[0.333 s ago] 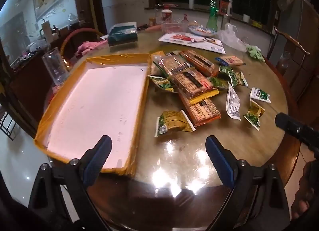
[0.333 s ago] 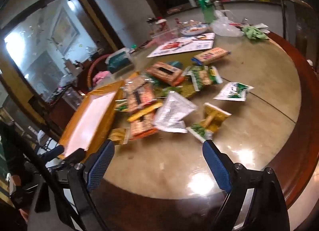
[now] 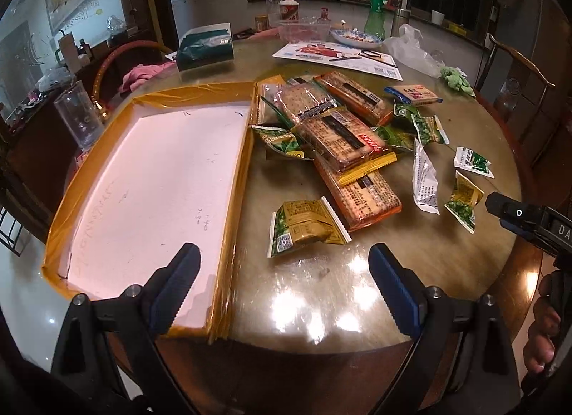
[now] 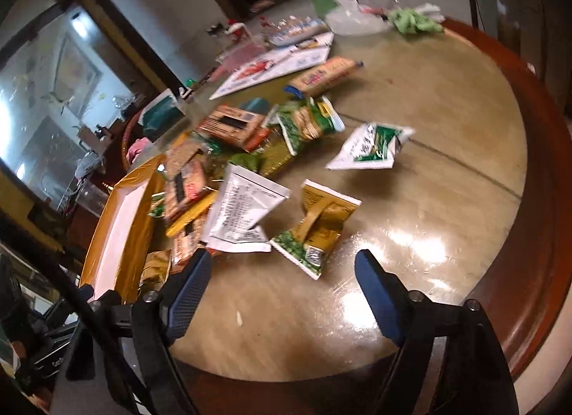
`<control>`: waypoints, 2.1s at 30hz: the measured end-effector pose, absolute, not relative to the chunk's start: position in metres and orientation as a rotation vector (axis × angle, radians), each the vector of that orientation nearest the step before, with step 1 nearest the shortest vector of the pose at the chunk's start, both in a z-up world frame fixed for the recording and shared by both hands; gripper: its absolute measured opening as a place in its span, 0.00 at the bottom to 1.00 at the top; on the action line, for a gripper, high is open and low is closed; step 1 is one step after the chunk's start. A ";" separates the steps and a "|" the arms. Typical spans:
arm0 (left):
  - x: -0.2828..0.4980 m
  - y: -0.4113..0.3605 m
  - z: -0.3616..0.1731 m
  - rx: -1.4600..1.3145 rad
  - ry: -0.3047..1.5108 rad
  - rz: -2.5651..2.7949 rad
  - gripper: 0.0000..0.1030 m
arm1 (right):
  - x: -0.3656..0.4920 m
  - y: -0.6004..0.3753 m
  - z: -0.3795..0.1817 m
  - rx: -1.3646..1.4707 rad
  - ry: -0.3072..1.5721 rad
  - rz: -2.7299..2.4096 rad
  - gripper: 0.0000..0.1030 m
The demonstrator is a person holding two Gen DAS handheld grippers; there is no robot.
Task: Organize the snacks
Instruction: 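Grasp the yellow-green snack bag with the right gripper, then drop a green snack bag into the tray with the left gripper while the right drops its bag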
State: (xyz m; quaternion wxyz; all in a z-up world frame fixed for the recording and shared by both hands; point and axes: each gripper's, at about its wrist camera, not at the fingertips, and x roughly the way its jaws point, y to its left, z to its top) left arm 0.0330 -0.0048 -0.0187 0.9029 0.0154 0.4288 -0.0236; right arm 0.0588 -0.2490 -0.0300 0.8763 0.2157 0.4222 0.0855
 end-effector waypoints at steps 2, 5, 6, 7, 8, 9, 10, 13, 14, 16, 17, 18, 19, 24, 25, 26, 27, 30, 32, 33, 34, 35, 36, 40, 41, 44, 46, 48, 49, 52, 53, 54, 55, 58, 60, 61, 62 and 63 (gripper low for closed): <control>0.042 -0.009 -0.026 0.033 0.914 -0.064 0.92 | 0.064 -0.250 -0.036 0.447 0.891 0.170 0.75; 0.052 -0.012 -0.032 0.030 0.946 -0.090 0.91 | 0.070 -0.247 -0.044 0.456 0.958 0.152 0.72; 0.056 -0.013 -0.034 0.026 0.958 -0.100 0.91 | 0.073 -0.247 -0.044 0.456 0.960 0.149 0.72; 0.057 -0.014 -0.035 0.022 0.964 -0.104 0.91 | 0.073 -0.247 -0.044 0.440 0.954 0.137 0.72; 0.056 -0.014 -0.036 0.008 0.984 -0.111 0.91 | 0.074 -0.246 -0.044 0.433 0.958 0.123 0.72; 0.057 -0.015 -0.037 0.013 0.994 -0.107 0.91 | 0.075 -0.245 -0.044 0.429 0.960 0.119 0.72; 0.057 -0.015 -0.038 0.024 0.992 -0.102 0.91 | 0.077 -0.243 -0.045 0.443 0.952 0.129 0.72; 0.060 -0.015 -0.041 0.101 0.981 -0.058 0.91 | 0.079 -0.239 -0.045 0.421 0.938 0.123 0.72; 0.062 -0.015 -0.043 0.125 0.986 -0.045 0.91 | 0.080 -0.239 -0.046 0.416 0.939 0.119 0.72; 0.065 -0.015 -0.046 0.144 0.992 -0.031 0.91 | 0.080 -0.236 -0.047 0.397 0.942 0.108 0.72; 0.066 -0.015 -0.047 0.142 0.989 -0.030 0.91 | 0.081 -0.235 -0.048 0.402 0.945 0.114 0.72; 0.067 -0.015 -0.046 0.128 0.980 -0.035 0.91 | 0.081 -0.235 -0.048 0.386 0.951 0.100 0.72; 0.068 -0.015 -0.046 0.127 0.979 -0.036 0.91 | 0.082 -0.234 -0.048 0.376 0.951 0.093 0.72; 0.071 -0.016 -0.048 0.118 0.975 -0.035 0.91 | 0.088 -0.232 -0.048 0.324 0.976 0.075 0.63; 0.071 -0.016 -0.048 0.117 0.973 -0.036 0.90 | 0.089 -0.231 -0.049 0.323 0.984 0.079 0.59; 0.071 -0.016 -0.048 0.119 0.973 -0.036 0.90 | 0.091 -0.230 -0.051 0.324 0.991 0.081 0.56; 0.071 -0.016 -0.047 0.123 0.974 -0.030 0.89 | 0.092 -0.229 -0.054 0.327 0.997 0.084 0.55; 0.074 -0.014 -0.047 0.111 0.980 -0.039 0.86 | 0.094 -0.227 -0.057 0.301 0.999 0.074 0.39; 0.077 -0.011 -0.046 0.079 0.988 -0.058 0.86 | 0.094 -0.227 -0.057 0.285 1.010 0.072 0.36; 0.079 -0.010 -0.046 0.065 0.991 -0.066 0.86 | 0.094 -0.227 -0.058 0.292 1.010 0.083 0.34; 0.082 -0.008 -0.046 0.056 0.996 -0.074 0.85 | 0.093 -0.226 -0.058 0.290 1.009 0.093 0.32; 0.084 -0.008 -0.047 0.050 1.001 -0.075 0.81 | 0.091 -0.224 -0.058 0.277 1.006 0.096 0.31; 0.087 -0.007 -0.048 0.052 1.006 -0.065 0.78 | 0.091 -0.223 -0.058 0.273 1.003 0.099 0.31; 0.090 -0.008 -0.047 0.049 1.014 -0.085 0.73 | 0.085 -0.221 -0.058 0.273 1.000 0.121 0.30; 0.090 -0.009 -0.047 0.054 1.018 -0.086 0.73 | 0.084 -0.221 -0.058 0.273 1.000 0.124 0.30; 0.086 -0.011 -0.044 0.093 1.028 -0.093 0.73 | 0.082 -0.221 -0.057 0.269 0.999 0.127 0.30; 0.079 -0.011 -0.036 0.106 1.021 -0.107 0.73 | 0.081 -0.219 -0.057 0.271 0.996 0.125 0.30; 0.069 -0.012 -0.022 0.101 0.980 -0.133 0.73 | 0.081 -0.220 -0.057 0.279 0.991 0.123 0.30; 0.066 -0.014 -0.018 0.093 0.962 -0.150 0.75 | 0.079 -0.220 -0.057 0.283 0.990 0.123 0.30; 0.070 -0.025 -0.020 0.104 0.975 -0.214 0.76 | 0.077 -0.219 -0.057 0.289 0.986 0.120 0.30; 0.077 -0.030 -0.030 0.129 1.006 -0.211 0.76 | 0.077 -0.219 -0.057 0.289 0.986 0.121 0.30; 0.083 -0.032 -0.037 0.151 1.033 -0.193 0.75 | 0.077 -0.219 -0.057 0.289 0.986 0.120 0.30; 0.087 -0.032 -0.043 0.160 1.045 -0.179 0.72 | 0.077 -0.219 -0.056 0.290 0.988 0.120 0.30; 0.094 -0.030 -0.055 0.176 1.080 -0.152 0.67 | 0.076 -0.218 -0.057 0.287 0.986 0.121 0.30; 0.093 -0.030 -0.060 0.201 1.089 -0.148 0.60 | 0.076 -0.218 -0.057 0.289 0.986 0.121 0.30; 0.092 -0.029 -0.062 0.200 1.108 -0.148 0.55 | 0.075 -0.218 -0.058 0.289 0.986 0.120 0.30; 0.093 -0.027 -0.065 0.198 1.121 -0.148 0.53 | 0.076 -0.218 -0.058 0.288 0.985 0.119 0.30; 0.090 -0.026 -0.065 0.183 1.122 -0.164 0.51 | 0.075 -0.217 -0.058 0.287 0.984 0.118 0.30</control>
